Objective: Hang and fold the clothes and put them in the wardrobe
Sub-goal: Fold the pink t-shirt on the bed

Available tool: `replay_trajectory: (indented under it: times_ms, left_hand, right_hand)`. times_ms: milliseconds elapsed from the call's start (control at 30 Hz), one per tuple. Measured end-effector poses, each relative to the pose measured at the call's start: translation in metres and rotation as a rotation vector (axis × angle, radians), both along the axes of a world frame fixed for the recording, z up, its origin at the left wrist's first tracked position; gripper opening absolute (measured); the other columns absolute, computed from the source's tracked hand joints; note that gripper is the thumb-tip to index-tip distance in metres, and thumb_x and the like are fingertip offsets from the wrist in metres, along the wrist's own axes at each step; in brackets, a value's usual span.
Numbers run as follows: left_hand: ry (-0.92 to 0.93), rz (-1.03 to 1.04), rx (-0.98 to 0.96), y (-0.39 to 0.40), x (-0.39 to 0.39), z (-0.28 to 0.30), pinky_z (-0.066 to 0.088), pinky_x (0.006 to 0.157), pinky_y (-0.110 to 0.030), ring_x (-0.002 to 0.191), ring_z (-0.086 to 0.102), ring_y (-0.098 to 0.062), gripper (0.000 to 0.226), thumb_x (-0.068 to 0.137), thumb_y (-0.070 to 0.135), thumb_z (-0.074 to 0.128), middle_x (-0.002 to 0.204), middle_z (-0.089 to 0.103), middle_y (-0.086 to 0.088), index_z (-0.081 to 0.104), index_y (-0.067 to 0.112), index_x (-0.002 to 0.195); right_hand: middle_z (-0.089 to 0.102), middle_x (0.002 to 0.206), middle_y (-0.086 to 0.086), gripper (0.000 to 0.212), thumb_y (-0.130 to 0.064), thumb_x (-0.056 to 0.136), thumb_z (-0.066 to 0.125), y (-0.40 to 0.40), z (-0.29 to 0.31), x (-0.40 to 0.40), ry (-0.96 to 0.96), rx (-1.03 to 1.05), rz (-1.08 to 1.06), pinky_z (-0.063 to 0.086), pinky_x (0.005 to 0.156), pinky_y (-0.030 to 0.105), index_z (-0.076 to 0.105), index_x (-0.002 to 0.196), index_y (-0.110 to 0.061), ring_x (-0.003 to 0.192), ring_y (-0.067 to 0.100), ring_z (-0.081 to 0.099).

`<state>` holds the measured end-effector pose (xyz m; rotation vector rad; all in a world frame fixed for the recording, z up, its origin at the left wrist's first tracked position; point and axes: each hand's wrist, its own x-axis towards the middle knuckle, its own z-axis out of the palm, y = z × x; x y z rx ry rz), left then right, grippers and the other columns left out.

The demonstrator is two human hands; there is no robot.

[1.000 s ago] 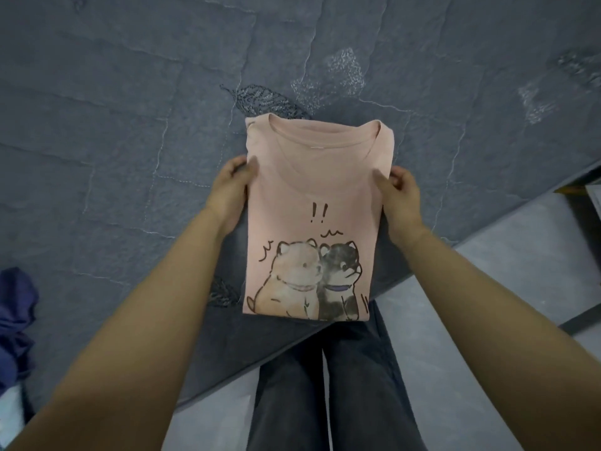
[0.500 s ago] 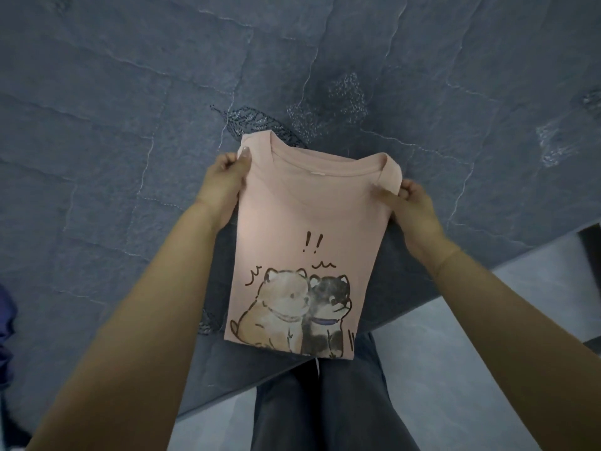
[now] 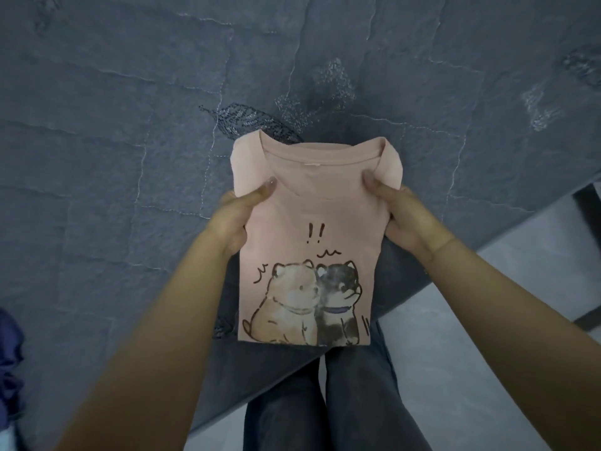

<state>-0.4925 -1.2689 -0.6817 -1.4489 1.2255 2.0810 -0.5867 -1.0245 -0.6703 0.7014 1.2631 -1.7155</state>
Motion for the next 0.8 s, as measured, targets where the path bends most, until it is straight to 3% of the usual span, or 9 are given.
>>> replay_trajectory:
  times_ms: [233, 333, 400, 467, 633, 800]
  left_hand:
    - [0.236, -0.158, -0.026, 0.023, 0.028, 0.108, 0.057, 0.084, -0.037, 0.100, 0.070, -0.024, 0.051, 0.065, 0.028, 0.080, 0.107, 0.074, -0.008, 0.069, 0.012, 0.113]
    - [0.325, -0.257, -0.019, 0.043, 0.045, 0.176, 0.060, 0.069, -0.034, 0.096, 0.071, -0.021, 0.048, 0.063, 0.035, 0.080, 0.103, 0.075, -0.002, 0.071, 0.015, 0.106]
    - [0.417, -0.319, -0.013, 0.058, 0.052, 0.222, 0.060, 0.066, -0.038, 0.094, 0.072, -0.021, 0.048, 0.065, 0.034, 0.080, 0.104, 0.075, -0.002, 0.071, 0.014, 0.108]
    - [0.541, -0.346, -0.049, 0.075, 0.055, 0.269, 0.058, 0.064, -0.032, 0.091, 0.072, -0.019, 0.044, 0.065, 0.029, 0.082, 0.101, 0.075, 0.001, 0.071, 0.014, 0.104]
    - [0.807, -0.548, -0.103, 0.124, 0.055, 0.367, 0.055, 0.066, -0.018, 0.092, 0.071, -0.005, 0.035, 0.066, 0.029, 0.086, 0.101, 0.075, 0.012, 0.071, 0.026, 0.097]
    - [1.003, -0.834, -0.018, 0.208, 0.055, 0.450, 0.055, 0.074, -0.018, 0.099, 0.070, -0.009, 0.027, 0.077, 0.027, 0.079, 0.106, 0.074, 0.007, 0.073, 0.029, 0.104]
  right_hand:
    - [0.070, 0.114, 0.019, 0.051, -0.022, 0.078, 0.073, 0.026, 0.125, 0.076, 0.104, 0.034, -0.320, 0.058, 0.085, 0.040, 0.063, 0.122, 0.003, 0.106, 0.031, 0.068]
    - [0.071, 0.112, 0.017, 0.045, -0.022, 0.078, 0.073, 0.042, 0.197, 0.115, 0.182, 0.048, -0.478, 0.059, 0.077, 0.035, 0.066, 0.117, 0.001, 0.102, 0.027, 0.069]
    - [0.071, 0.112, 0.015, 0.045, -0.022, 0.079, 0.072, 0.052, 0.245, 0.141, 0.251, 0.060, -0.581, 0.058, 0.075, 0.032, 0.064, 0.118, 0.000, 0.103, 0.025, 0.069]
    - [0.071, 0.113, 0.013, 0.046, -0.021, 0.078, 0.071, 0.064, 0.288, 0.165, 0.333, 0.072, -0.692, 0.058, 0.074, 0.031, 0.063, 0.119, -0.001, 0.104, 0.023, 0.069]
    - [0.070, 0.114, 0.015, 0.029, -0.015, 0.079, 0.071, 0.106, 0.383, 0.219, 0.568, 0.099, -0.934, 0.058, 0.077, 0.030, 0.073, 0.106, -0.004, 0.106, 0.024, 0.068]
    - [0.073, 0.106, 0.016, 0.027, -0.014, 0.074, 0.075, 0.172, 0.466, 0.276, 0.689, 0.285, -1.149, 0.059, 0.074, 0.031, 0.075, 0.099, -0.005, 0.098, 0.026, 0.071]
